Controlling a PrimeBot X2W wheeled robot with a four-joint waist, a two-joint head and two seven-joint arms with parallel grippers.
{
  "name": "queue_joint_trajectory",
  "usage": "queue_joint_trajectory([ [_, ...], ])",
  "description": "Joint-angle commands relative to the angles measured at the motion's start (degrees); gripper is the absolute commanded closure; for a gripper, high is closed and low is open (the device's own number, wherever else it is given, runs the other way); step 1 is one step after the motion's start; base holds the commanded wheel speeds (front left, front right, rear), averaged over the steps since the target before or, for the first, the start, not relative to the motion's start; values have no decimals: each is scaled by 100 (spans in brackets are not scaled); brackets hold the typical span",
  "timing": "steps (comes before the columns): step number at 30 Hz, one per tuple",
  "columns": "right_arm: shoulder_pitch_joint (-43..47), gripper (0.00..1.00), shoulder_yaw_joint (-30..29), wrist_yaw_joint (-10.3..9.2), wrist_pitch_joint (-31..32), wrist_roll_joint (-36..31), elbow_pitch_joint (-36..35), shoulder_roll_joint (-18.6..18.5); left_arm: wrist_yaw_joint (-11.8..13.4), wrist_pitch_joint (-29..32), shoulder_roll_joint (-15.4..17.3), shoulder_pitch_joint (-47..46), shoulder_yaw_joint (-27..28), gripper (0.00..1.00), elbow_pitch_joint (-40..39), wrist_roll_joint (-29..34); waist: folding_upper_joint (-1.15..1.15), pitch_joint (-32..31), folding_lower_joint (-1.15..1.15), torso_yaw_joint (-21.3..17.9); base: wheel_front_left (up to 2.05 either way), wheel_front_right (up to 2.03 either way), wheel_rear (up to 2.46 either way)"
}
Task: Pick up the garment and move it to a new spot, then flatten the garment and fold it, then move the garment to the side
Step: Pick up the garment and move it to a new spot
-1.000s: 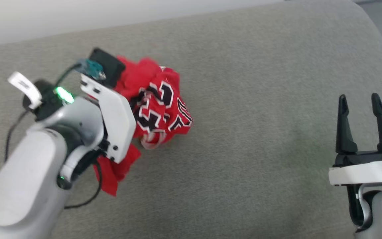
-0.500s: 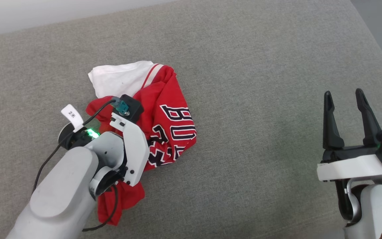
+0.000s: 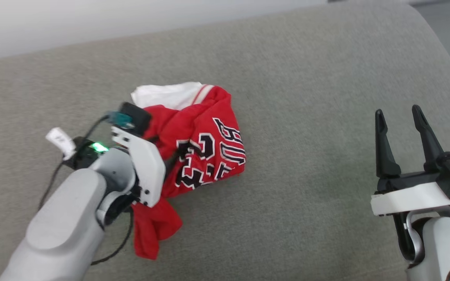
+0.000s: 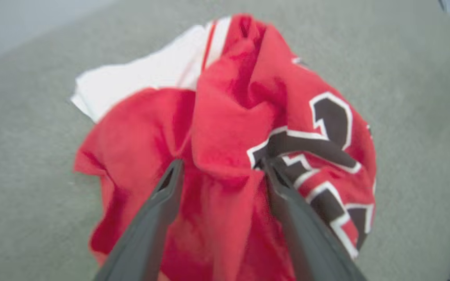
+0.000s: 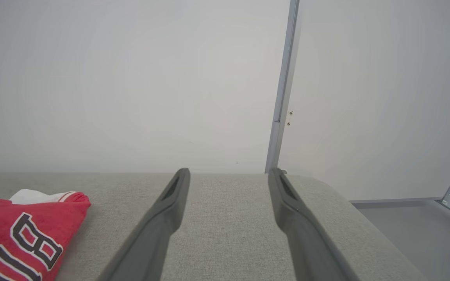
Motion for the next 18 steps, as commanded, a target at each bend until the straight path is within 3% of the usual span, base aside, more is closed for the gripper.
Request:
queue_joint_trajectory([
  [1, 105, 0, -1, -2, -27, 13, 19, -45, -10, -230, 32, 139, 78, 0, -81, 10, 0, -220, 0, 189, 0, 0, 0],
  [8, 374, 0, 61, -2, -27, 54, 71, -239, 183, -1584, 232, 709, 521, 0, -496, 37, 0, -708, 0, 535, 0, 0, 0],
  [18, 725, 0, -13, -1, -26, 140, 327, -438, 705, -3097, 489, 1940, 1122, 0, -1025, 53, 0, -1287, 0, 860, 0, 0, 0],
])
